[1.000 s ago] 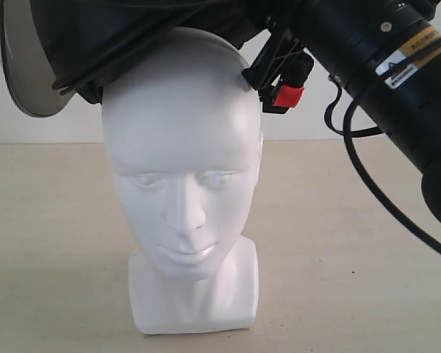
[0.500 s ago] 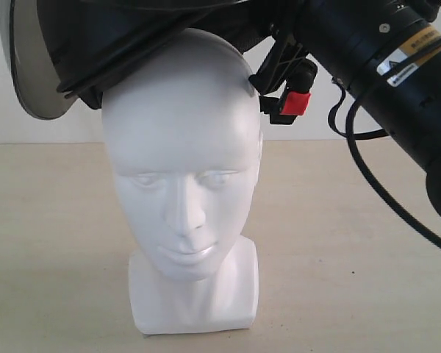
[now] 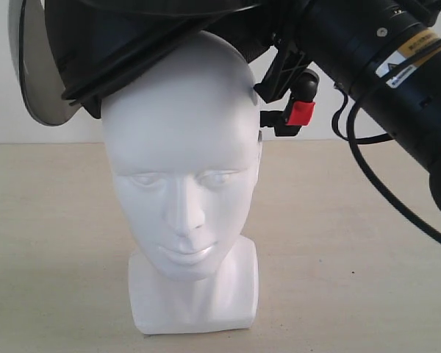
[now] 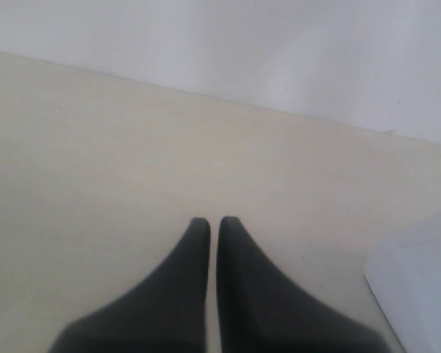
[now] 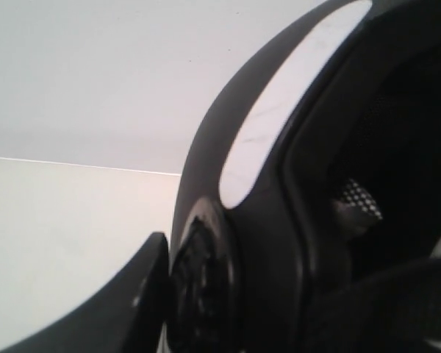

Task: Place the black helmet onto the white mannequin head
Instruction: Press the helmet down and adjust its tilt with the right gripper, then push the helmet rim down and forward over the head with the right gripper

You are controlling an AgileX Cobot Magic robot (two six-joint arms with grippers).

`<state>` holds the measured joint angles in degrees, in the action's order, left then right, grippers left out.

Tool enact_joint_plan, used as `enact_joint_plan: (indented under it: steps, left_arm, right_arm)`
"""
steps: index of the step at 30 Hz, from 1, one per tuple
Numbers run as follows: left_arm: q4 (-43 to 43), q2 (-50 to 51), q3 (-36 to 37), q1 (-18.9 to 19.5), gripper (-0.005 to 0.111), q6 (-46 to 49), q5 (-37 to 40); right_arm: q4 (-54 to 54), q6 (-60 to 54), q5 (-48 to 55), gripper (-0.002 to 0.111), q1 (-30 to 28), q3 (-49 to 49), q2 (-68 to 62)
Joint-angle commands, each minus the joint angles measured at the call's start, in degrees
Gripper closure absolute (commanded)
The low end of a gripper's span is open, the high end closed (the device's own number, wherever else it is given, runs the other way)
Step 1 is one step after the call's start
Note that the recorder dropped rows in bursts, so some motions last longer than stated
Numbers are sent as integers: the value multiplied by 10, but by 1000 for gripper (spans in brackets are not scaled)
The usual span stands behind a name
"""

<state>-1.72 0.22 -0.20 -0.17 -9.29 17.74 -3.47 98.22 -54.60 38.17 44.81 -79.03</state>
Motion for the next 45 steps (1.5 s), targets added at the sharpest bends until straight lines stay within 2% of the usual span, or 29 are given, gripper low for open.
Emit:
enact_joint_plan:
  steps: [1, 45]
  left_arm:
    - [-4, -2, 2, 1, 102, 4, -2]
    - [-4, -2, 2, 1, 102, 4, -2]
  right_arm:
    - [-33, -17, 69, 108, 1, -10, -8]
    - [-22, -37, 117, 108, 1, -48, 19]
